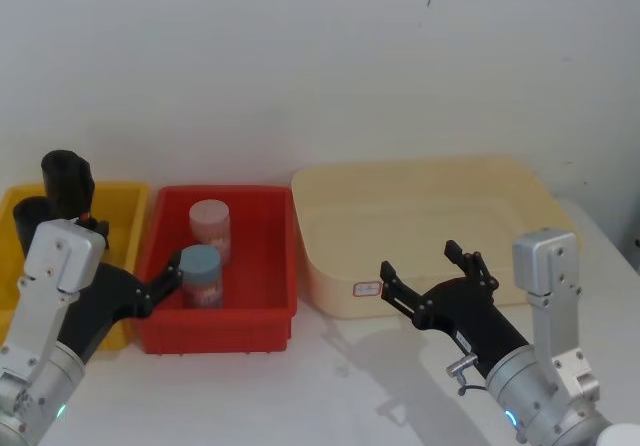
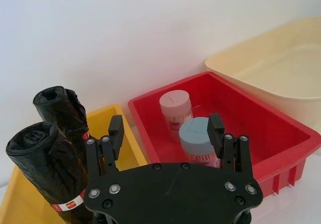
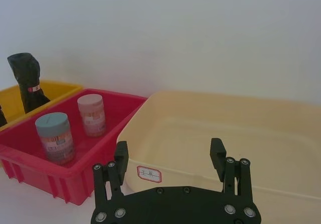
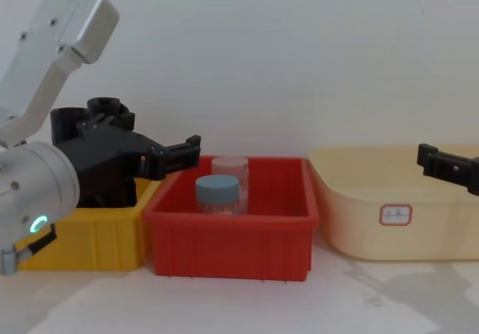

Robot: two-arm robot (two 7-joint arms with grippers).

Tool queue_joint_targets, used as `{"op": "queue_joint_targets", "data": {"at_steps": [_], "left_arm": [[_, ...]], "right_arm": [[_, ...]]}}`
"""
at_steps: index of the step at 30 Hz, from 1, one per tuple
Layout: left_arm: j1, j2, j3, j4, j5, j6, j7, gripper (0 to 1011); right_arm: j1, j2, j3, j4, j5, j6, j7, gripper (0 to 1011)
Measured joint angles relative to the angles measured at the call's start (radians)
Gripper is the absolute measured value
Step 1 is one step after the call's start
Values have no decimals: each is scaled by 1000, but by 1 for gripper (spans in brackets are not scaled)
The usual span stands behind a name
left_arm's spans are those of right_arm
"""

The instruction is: Pick up the garbage bag with the one hand and transfer it to the other hand.

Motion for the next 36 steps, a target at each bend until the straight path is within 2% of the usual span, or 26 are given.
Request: {"op": "queue_joint_targets", "data": {"at_steps": [6, 12, 27, 29, 30, 36], "left_arm": [[3, 1, -3, -4, 0, 1, 0, 1002], [25, 14, -22, -25, -12, 12, -1, 1002], [141, 79, -145, -118, -107, 78, -3, 1001], [145, 81, -150, -121, -111, 81, -3, 1001], [156, 87, -168, -127, -124, 93, -4, 1001], [164, 97, -204, -131, -151, 119, -11, 1001]], "right_arm": [[0, 0, 0, 0, 0, 0, 0, 1004], [0, 0, 0, 0, 0, 0, 0, 1004], [0, 0, 0, 0, 0, 0, 0, 1004], [0, 0, 0, 0, 0, 0, 0, 1005], [0, 0, 0, 0, 0, 0, 0, 1004], [0, 0, 0, 0, 0, 0, 0, 1004]]}}
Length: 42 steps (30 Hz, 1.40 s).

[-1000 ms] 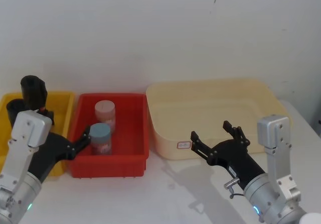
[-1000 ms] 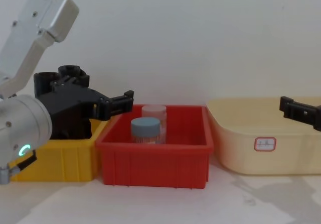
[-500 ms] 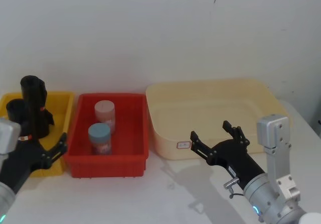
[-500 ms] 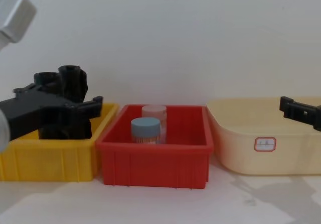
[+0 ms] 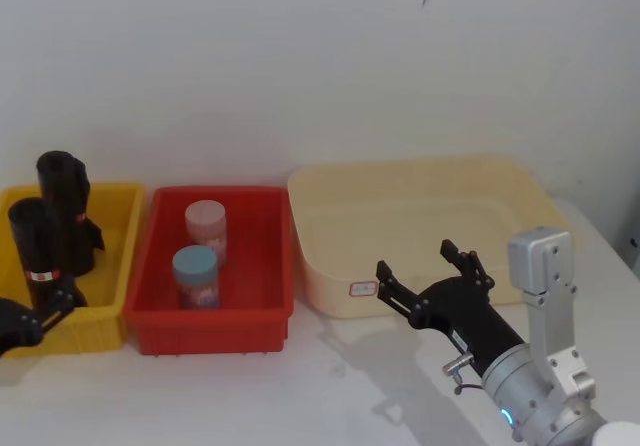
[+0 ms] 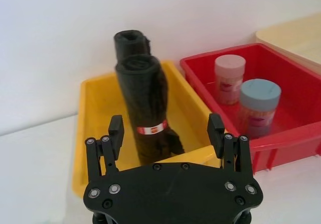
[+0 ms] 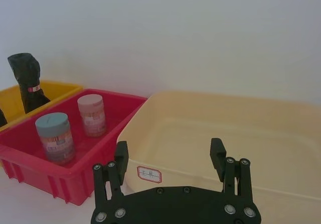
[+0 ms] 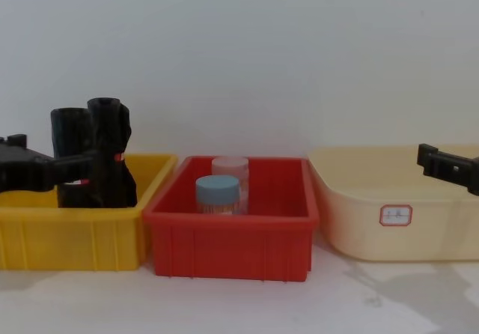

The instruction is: Pick up the garbage bag with the one hand and transfer it to the other hand.

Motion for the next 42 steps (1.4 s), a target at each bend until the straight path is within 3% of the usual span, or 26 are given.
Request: {"op": "queue_joint_targets", "data": {"at_steps": [13, 26, 36, 42], "left_arm": [[-57, -4, -22, 55, -18, 31, -28, 1001], [-161, -34, 6, 149, 2, 35, -66, 1001], [-207, -51, 21, 193, 17, 41, -83, 1001], [-222, -56, 26, 208, 22, 43, -88, 893]], "right_arm": [[0, 0, 0, 0, 0, 0, 0, 1004], [0, 0, 0, 0, 0, 0, 0, 1004], [0, 0, 0, 0, 0, 0, 0, 1004], [0, 0, 0, 0, 0, 0, 0, 1004]]}}
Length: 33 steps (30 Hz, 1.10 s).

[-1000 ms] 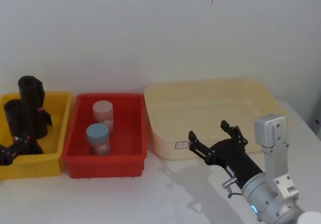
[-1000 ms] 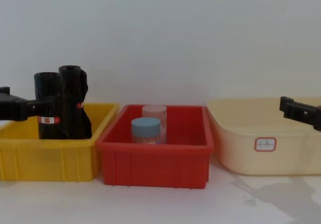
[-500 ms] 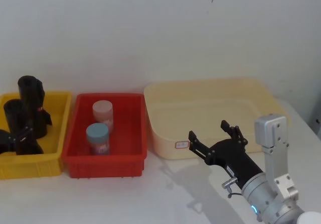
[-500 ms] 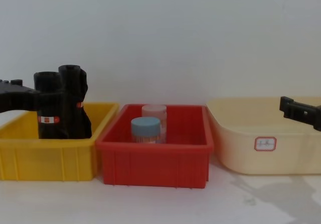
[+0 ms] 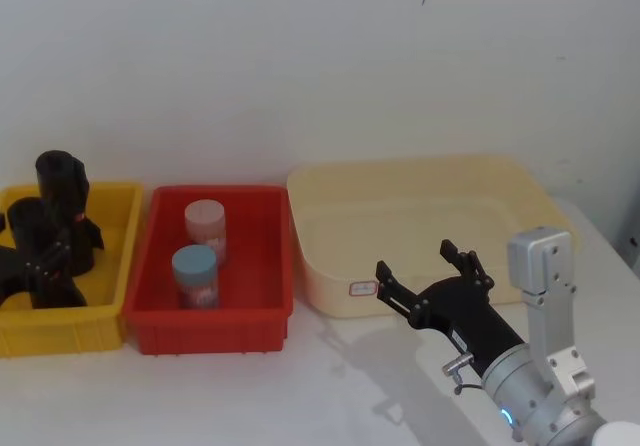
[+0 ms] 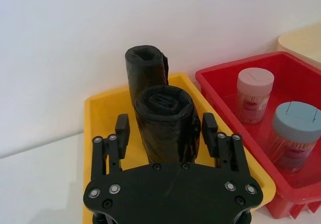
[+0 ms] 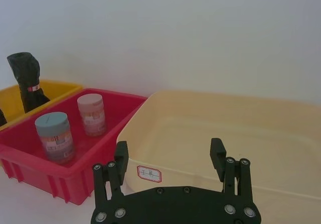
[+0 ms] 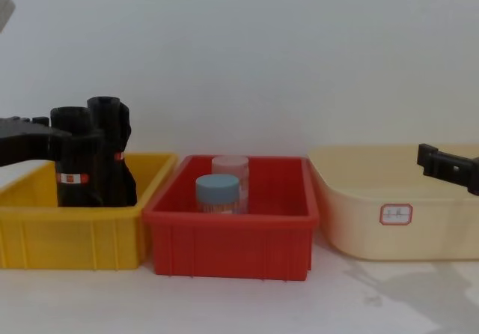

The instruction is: Pick up the garbage bag with the one hand and transfer it to the other hand.

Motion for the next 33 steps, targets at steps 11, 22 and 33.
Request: {"op": "queue_joint_targets", "data": {"at_steps": [11, 22, 33], "left_arm": [[-13, -5, 5, 13, 4, 1, -5, 574], [-18, -7, 6, 17, 6, 3, -8, 466], [-28, 10, -4, -15, -4, 4, -53, 405]], "right_arm": [[0, 0, 0, 0, 0, 0, 0, 1004], [0, 0, 0, 0, 0, 0, 0, 1004], [0, 0, 0, 0, 0, 0, 0, 1004]]}}
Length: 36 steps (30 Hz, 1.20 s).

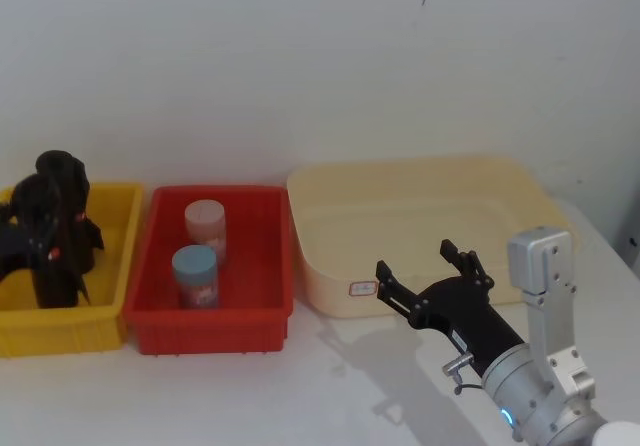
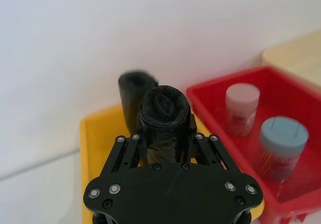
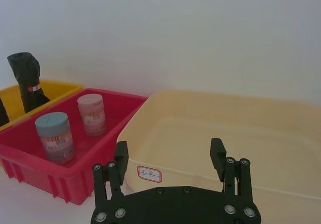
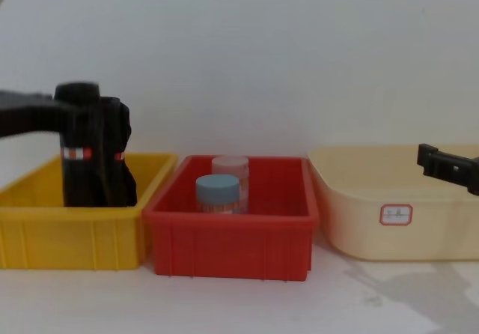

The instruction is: Pick up the garbage bag with the one hand and transfer it to the other hand.

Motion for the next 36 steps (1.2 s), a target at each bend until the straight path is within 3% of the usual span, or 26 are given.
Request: {"op": "queue_joint_targets", "data": {"at_steps": [7, 21, 29, 36], "left_arm": [[-33, 22, -16, -43, -28, 7, -64, 375], [-153, 65, -32, -85, -117, 23, -238, 365], [-197, 75, -10, -73, -162, 46, -319, 364], [-230, 62, 23, -42, -175, 52, -353, 365]], "right_arm": [[0, 0, 0, 0, 0, 0, 0, 1004], [0, 0, 0, 0, 0, 0, 0, 1004], [0, 0, 0, 0, 0, 0, 0, 1004], [0, 0, 0, 0, 0, 0, 0, 1004]]}}
